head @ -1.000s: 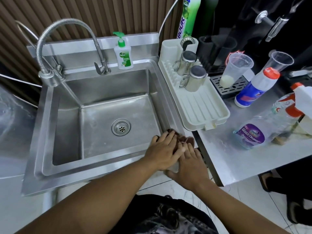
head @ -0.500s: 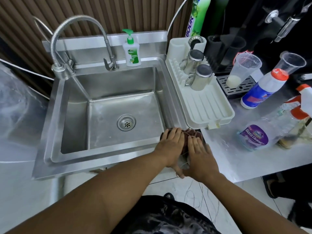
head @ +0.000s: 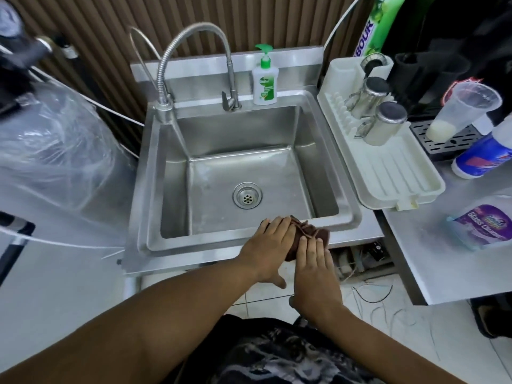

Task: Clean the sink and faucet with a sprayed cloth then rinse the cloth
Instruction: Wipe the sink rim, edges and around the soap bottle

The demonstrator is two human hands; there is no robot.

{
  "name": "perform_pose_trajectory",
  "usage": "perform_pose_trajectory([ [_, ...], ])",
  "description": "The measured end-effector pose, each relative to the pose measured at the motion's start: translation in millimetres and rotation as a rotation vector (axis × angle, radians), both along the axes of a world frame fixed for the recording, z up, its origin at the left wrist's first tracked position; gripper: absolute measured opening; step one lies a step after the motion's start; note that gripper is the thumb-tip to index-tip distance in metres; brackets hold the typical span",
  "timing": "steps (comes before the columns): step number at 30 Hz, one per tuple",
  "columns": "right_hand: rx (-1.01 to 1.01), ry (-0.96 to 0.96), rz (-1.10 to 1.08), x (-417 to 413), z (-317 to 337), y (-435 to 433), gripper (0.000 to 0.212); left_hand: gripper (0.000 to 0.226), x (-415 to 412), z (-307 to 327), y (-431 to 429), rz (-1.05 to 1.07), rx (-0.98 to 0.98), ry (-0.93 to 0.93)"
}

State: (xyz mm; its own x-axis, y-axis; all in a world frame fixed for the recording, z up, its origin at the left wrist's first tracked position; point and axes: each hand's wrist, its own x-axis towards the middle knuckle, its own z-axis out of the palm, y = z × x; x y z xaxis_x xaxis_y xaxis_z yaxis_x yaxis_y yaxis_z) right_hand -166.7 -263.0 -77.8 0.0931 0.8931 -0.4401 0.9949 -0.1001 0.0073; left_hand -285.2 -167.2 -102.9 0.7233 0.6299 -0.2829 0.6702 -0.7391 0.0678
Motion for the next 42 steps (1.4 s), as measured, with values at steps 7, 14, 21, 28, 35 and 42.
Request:
perform_pose_trajectory([
  [7,-0.015,-0.013,0.076,-91.2,0.6,6.8,0.118,0.139,-99.7,-3.4,6.2,-0.010,0.010,0.015],
  [14,-0.014,-0.027,0.174,-167.5,-2.2,15.5,0.115,0.136,-189.7,-1.6,5.4,0.008,0.020,-0.001],
  [21,-0.024,0.030,0.358,-229.0,0.7,32.5,0.122,0.134,-274.1,0.3,4.9,0.055,0.038,0.063],
  [28,-0.054,0.058,0.417,-218.9,3.6,46.0,0.131,0.148,-263.4,2.5,3.6,0.130,0.021,0.054],
  [35,-0.111,0.038,0.475,-158.9,0.6,80.2,0.149,0.125,-201.0,9.3,17.0,0.254,-0.091,0.025],
  [42,-0.226,0.216,0.440,-76.2,15.0,127.8,0.127,0.092,-121.1,24.8,53.9,0.315,-0.348,0.113],
])
